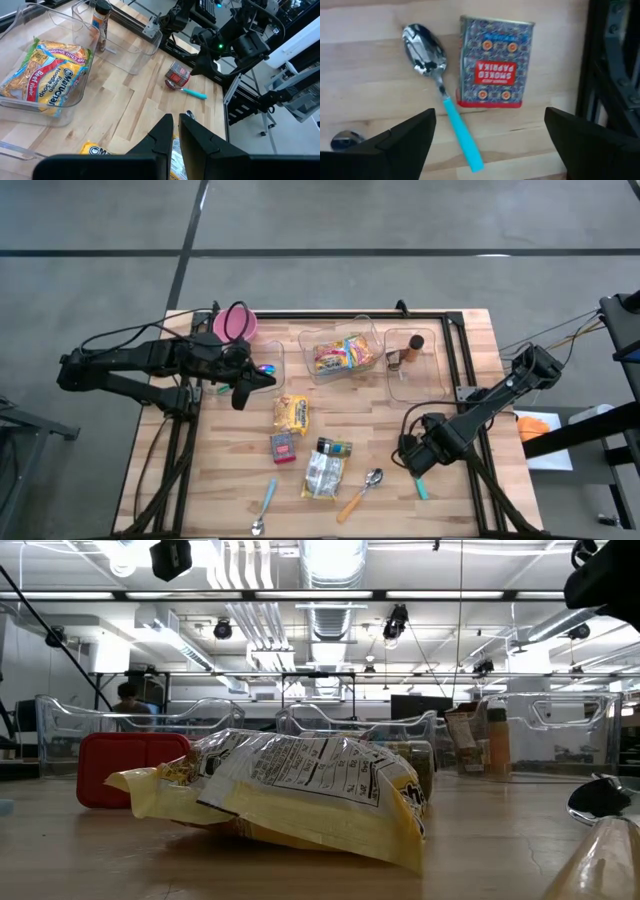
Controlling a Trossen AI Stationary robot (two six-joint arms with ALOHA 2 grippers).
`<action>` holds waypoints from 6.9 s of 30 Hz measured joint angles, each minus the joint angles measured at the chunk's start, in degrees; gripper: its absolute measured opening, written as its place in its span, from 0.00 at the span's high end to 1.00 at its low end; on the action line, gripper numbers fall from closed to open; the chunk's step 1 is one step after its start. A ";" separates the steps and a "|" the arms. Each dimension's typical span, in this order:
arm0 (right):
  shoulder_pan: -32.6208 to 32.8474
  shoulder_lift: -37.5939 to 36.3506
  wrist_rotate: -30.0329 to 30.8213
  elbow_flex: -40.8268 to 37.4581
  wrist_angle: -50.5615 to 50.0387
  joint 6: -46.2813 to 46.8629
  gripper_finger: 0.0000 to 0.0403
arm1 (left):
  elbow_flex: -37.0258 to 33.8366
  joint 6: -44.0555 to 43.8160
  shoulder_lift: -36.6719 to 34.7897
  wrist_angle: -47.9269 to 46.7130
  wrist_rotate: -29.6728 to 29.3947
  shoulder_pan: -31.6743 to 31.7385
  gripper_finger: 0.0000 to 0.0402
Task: Pick & Place Food Item
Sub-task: Put the red seasoning can into the right transparent bin
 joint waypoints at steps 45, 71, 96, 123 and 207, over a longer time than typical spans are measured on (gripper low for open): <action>2.16 2.08 2.28 -10.83 12.89 5.32 0.17 | 0.00 -3.05 0.00 0.44 3.30 0.00 0.90; 2.05 0.21 2.42 -14.77 13.69 3.73 0.17 | 0.02 -4.50 0.01 0.85 3.45 0.22 0.90; 0.84 0.40 7.10 -13.96 12.59 2.84 0.17 | 0.02 -4.50 0.00 0.85 3.63 0.22 0.90; 0.65 0.48 8.80 -16.17 17.16 -2.19 0.24 | 0.02 -5.53 0.00 0.85 5.15 0.22 0.90; -12.75 29.24 24.91 70.98 -17.69 -136.78 0.24 | 13.90 -23.37 35.27 15.82 52.70 7.73 0.36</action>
